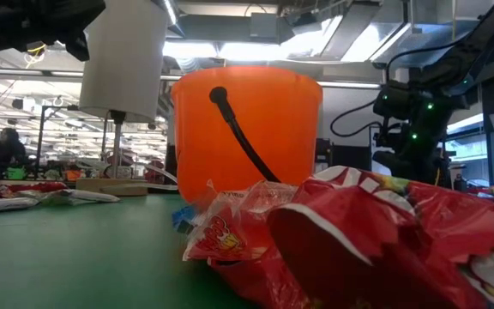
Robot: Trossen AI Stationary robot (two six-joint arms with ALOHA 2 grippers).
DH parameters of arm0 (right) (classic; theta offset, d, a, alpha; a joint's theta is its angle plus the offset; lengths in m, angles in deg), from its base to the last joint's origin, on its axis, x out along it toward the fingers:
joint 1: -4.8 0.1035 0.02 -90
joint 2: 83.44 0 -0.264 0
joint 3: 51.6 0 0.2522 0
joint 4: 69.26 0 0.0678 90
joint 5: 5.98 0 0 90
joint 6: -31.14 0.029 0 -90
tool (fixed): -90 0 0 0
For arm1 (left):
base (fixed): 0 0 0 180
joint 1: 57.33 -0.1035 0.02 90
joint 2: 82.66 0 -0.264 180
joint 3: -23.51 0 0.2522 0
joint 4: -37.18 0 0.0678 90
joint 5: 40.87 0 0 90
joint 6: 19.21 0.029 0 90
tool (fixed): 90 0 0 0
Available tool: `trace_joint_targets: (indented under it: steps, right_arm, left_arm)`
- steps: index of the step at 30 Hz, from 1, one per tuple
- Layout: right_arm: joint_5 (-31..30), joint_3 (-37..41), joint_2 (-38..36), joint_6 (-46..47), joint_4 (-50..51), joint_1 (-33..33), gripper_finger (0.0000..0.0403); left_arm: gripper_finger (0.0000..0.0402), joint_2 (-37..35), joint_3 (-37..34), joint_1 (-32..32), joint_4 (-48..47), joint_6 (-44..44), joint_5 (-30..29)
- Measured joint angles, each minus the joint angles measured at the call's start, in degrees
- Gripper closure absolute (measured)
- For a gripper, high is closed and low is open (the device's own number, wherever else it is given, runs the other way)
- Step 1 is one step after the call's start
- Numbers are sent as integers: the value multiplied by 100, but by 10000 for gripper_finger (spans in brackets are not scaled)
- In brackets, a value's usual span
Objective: Sort candy
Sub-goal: Put the red candy into the orange bucket
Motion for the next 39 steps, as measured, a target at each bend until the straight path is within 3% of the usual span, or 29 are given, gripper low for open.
trace_joint_targets:
  steps: [3, 8, 12, 16, 21, 28, 35, 39]
  right_arm:
    - [-2, 0, -22, -20, -19, 0, 388]
    - [-210, 7, -345, -37, -43, 4, 367]
    - [-90, 7, -938, -144, -62, 4, 387]
    - [841, 7, -1626, -295, -265, 7, 387]
    - [2419, 7, -2396, -16, -756, 101, 372]
    - [2653, 7, -2706, -7, -1159, 836, 395]
    - [2638, 7, -2585, 257, -1787, 1888, 374]
    - [2624, 7, -2561, 320, -2386, 2637, 381]
  left_arm:
    - [401, 2, 0, 0, 0, 2, 0]
    - [401, 0, -1, -2, 0, 0, 0]
    - [401, 1, -1, 0, -1, 1, 0]
    - [401, 0, -1, 0, -2, 0, 0]
    - [401, 0, -1, 0, -1, 1, 0]
    - [401, 0, -1, -2, -2, 1, -11]
    - [401, 0, 0, 0, -2, 0, -11]
    - [401, 2, 1, -2, -2, 2, -7]
